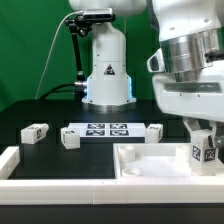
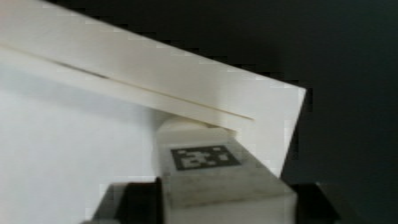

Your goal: Assemble one leg

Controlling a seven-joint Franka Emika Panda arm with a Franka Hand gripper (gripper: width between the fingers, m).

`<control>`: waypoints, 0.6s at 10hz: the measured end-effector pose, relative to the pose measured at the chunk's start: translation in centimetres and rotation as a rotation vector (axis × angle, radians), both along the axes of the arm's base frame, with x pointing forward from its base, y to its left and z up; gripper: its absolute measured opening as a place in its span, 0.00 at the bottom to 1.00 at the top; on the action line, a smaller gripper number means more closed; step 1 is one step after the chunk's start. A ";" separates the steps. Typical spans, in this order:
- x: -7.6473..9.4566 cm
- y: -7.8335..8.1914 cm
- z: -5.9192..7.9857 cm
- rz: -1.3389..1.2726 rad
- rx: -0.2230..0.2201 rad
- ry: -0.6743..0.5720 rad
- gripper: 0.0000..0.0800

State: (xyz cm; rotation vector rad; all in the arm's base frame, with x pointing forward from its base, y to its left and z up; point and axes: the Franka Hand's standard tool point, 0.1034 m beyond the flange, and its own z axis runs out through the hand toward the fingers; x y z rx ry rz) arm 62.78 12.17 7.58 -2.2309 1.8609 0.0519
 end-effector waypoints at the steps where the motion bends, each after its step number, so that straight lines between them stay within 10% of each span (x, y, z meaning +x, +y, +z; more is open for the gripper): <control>1: 0.0 0.0 0.0 -0.094 0.005 0.001 0.40; 6: -0.3 0.8 -0.3 -0.622 0.111 0.086 0.38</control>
Offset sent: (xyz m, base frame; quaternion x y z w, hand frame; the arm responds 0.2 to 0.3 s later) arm -0.0072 -0.0020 -0.0030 0.0106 -0.0062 0.3034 0.9528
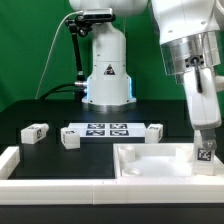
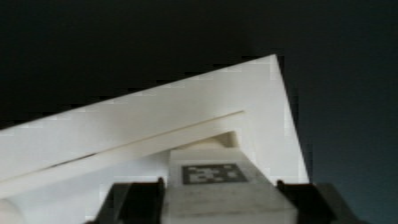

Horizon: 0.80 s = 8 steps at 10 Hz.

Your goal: Assemble one leg

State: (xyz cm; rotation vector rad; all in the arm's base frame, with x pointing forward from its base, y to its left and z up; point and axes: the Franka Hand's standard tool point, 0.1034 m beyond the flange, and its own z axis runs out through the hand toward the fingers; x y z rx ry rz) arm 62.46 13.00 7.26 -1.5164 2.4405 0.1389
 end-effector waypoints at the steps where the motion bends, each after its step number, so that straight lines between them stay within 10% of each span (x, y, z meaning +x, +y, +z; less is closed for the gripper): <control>1: 0.0 0.1 0.0 -0.055 0.011 0.013 0.37; 5: 0.0 0.1 -0.1 -0.130 0.036 0.027 0.46; 6: 0.0 0.1 -0.1 -0.128 0.035 0.027 0.69; 8: 0.0 -0.1 0.1 -0.005 0.012 -0.009 0.79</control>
Offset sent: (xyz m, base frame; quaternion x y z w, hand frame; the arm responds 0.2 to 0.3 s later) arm 0.0000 0.0000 0.0000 0.0000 0.0000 0.1593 0.9872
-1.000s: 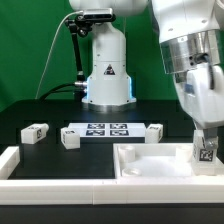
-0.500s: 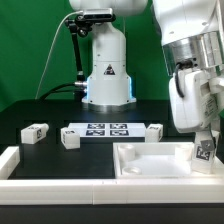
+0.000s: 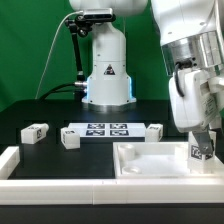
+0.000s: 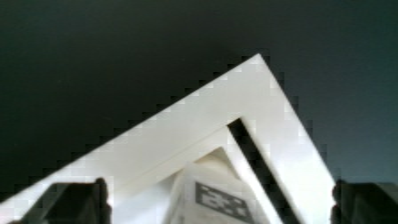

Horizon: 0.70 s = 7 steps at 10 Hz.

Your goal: Assemble one leg

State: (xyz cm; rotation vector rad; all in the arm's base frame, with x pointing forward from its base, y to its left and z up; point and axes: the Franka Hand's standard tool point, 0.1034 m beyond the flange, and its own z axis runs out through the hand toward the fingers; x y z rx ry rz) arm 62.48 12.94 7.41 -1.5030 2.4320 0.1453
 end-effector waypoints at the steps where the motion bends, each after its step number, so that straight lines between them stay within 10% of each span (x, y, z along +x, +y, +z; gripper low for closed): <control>1: 0.0 -0.2 0.2 0.089 -0.017 -0.022 0.81; 7: -1.0 0.1 -0.1 0.841 -0.171 -0.106 0.81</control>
Offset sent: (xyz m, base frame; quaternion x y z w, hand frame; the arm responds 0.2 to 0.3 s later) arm -0.0104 0.0006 0.0003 -0.0420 0.0219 -0.2362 0.9705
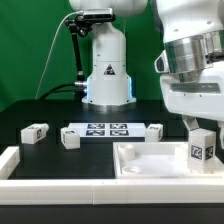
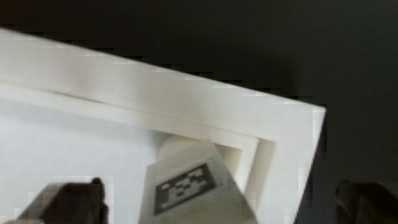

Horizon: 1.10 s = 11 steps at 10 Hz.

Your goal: Assemble one leg

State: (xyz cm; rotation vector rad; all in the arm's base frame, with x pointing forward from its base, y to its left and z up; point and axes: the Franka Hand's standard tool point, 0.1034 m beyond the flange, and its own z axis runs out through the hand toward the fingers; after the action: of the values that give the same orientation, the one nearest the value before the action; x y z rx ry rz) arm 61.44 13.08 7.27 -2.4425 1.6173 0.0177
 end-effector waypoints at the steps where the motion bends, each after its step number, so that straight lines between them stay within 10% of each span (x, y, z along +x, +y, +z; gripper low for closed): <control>1: 0.0 -0.1 0.0 0.116 -0.027 -0.018 0.81; 8: 0.5 -1.1 0.2 0.480 -0.078 -0.091 0.78; 11: 0.5 -1.2 0.1 0.478 -0.079 -0.090 0.39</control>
Offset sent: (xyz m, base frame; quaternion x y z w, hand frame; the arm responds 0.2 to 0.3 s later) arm 0.0054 -0.0112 0.0069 -0.0107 0.0062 -0.2550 0.9669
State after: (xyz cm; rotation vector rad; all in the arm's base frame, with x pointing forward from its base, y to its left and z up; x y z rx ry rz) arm 61.90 11.86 7.40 -2.7850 0.9839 -0.0814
